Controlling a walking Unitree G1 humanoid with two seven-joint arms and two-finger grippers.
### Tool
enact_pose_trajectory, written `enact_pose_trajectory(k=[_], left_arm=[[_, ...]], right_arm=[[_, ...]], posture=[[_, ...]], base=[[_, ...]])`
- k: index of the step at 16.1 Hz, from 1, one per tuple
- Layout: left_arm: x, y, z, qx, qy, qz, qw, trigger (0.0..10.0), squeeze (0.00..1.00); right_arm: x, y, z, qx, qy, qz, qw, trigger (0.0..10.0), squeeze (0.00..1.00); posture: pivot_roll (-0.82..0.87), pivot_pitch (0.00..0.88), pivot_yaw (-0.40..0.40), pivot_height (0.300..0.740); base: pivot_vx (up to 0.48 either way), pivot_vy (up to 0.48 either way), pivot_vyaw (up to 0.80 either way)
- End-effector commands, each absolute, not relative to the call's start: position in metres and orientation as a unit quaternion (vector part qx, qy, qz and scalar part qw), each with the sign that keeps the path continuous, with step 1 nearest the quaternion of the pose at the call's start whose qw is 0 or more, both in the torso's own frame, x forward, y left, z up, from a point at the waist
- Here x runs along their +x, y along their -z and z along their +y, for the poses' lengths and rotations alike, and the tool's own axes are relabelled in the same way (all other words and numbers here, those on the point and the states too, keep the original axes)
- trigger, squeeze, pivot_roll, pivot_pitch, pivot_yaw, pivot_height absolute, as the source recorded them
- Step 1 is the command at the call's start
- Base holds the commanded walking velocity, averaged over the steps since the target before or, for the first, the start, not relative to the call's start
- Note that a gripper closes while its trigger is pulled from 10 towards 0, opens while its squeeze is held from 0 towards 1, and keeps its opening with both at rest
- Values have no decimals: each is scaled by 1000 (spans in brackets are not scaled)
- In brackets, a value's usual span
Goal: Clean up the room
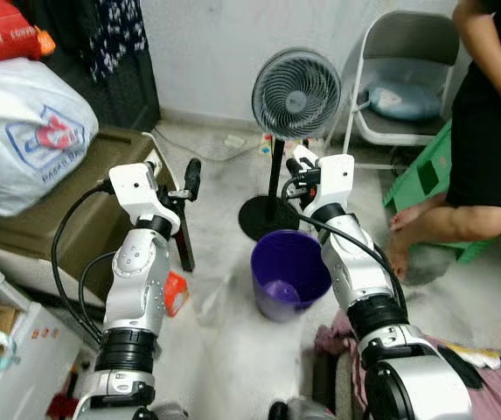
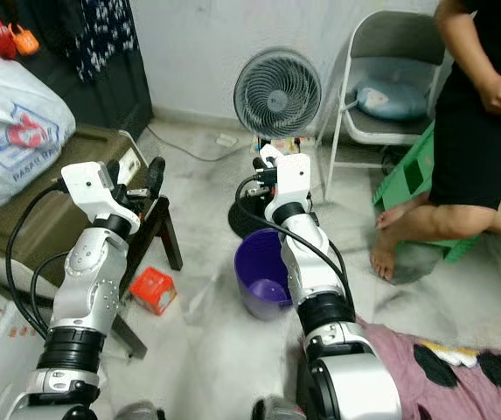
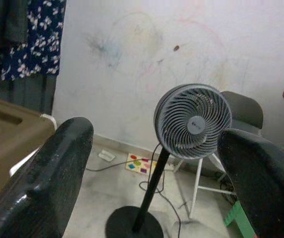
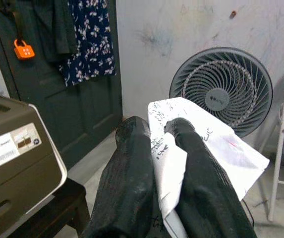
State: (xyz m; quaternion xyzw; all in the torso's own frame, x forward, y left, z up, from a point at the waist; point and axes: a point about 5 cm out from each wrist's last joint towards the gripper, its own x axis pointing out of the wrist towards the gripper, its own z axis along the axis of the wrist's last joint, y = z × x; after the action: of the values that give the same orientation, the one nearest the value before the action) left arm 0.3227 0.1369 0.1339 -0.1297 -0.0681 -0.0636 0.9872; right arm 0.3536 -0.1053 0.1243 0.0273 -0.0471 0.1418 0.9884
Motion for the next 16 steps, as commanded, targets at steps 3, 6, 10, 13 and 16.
enact_pose_trajectory(k=[3,6,10,13,16], left_arm=[[323,-140,135,-128,76,-82,985,10000,0],[323,-139,135,-128,76,-82,986,10000,0],[323,-139,135,-126,78,-82,986,10000,0],[323,-139,134,-126,79,-82,986,10000,0],[323,-139,135,-125,76,-80,986,10000,0]], right_arm=[[356,-129,-105,22,-141,-56,988,10000,0],[356,-129,-104,22,-141,-56,988,10000,0],[356,-129,-104,22,-141,-56,988,10000,0],[356,-128,-104,21,-142,-55,988,10000,0],[356,-128,-103,20,-143,-55,988,10000,0]], posture=[[16,0,-22,740],[16,0,-22,740],[16,0,-20,740],[17,0,-21,740],[17,0,-21,740]], base=[[355,0,135],[356,0,800],[357,0,0],[351,0,0],[188,0,0]])
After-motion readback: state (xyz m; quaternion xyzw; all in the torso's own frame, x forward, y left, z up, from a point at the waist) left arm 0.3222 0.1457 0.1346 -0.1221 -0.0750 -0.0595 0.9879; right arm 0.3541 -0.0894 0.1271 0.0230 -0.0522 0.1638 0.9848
